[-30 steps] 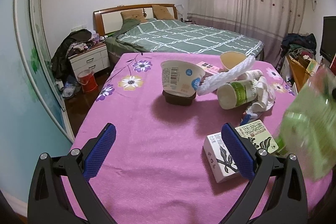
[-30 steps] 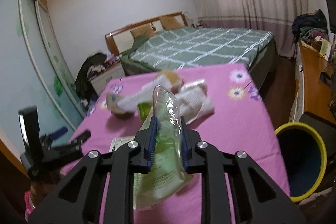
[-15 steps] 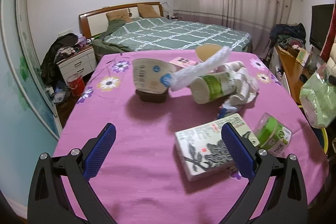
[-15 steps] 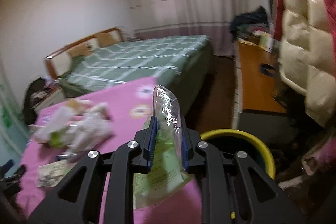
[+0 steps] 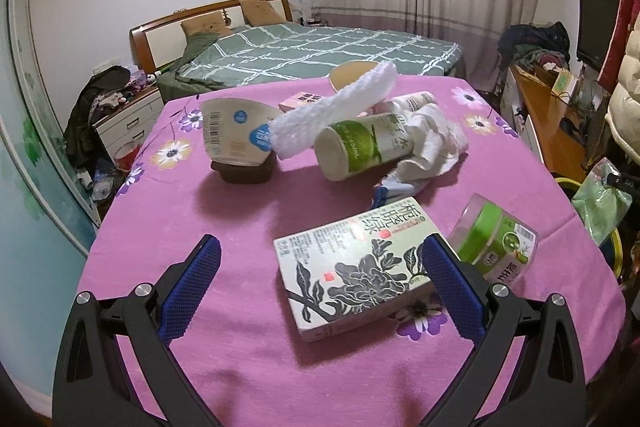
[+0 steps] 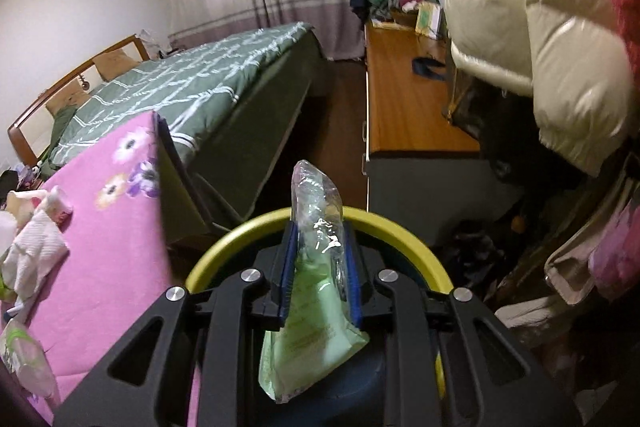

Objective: Collect trash
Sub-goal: 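Carry the green bag over the yellow bin and open the right gripper, then grasp the white-and-black printed tea box with the left gripper and lift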

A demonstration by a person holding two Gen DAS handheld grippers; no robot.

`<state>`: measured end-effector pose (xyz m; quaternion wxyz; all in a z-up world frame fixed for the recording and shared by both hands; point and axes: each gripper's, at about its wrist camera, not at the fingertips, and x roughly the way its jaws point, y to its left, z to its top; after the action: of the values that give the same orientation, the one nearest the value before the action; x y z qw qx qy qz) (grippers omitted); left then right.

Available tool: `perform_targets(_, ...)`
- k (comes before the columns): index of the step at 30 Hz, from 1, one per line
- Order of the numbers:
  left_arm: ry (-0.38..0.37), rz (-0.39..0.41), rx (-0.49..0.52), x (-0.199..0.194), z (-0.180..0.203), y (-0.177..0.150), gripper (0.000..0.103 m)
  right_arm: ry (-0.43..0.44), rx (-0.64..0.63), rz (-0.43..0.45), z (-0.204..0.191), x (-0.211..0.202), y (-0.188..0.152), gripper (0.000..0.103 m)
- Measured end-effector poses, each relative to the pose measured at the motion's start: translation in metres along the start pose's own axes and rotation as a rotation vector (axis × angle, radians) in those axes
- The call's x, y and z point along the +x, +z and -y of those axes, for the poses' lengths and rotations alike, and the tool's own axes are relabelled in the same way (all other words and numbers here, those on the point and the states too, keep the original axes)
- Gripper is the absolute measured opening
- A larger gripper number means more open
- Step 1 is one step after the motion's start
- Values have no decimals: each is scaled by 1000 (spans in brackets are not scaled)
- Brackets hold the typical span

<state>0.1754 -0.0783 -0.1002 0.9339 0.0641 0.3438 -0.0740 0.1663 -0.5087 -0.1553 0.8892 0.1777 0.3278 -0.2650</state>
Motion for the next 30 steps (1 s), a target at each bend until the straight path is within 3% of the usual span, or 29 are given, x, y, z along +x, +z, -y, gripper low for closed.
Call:
perform_targets(6,3,-13,6,4,4,-1,99,-5,-7,-42,3,21,-7,24)
perform_targets(13,7,-34,3,13,3,-4,99,-50,-30,-20,-5,21,-8,47)
perform_targets(25,-31,-123,-11,30,-4,-24,99,-40,-35,-2,-8,15,-6,52)
perform_targets(30,-109,-169,-13,38,0,-29,99,-31,-33,-4,-11,14,-6,52)
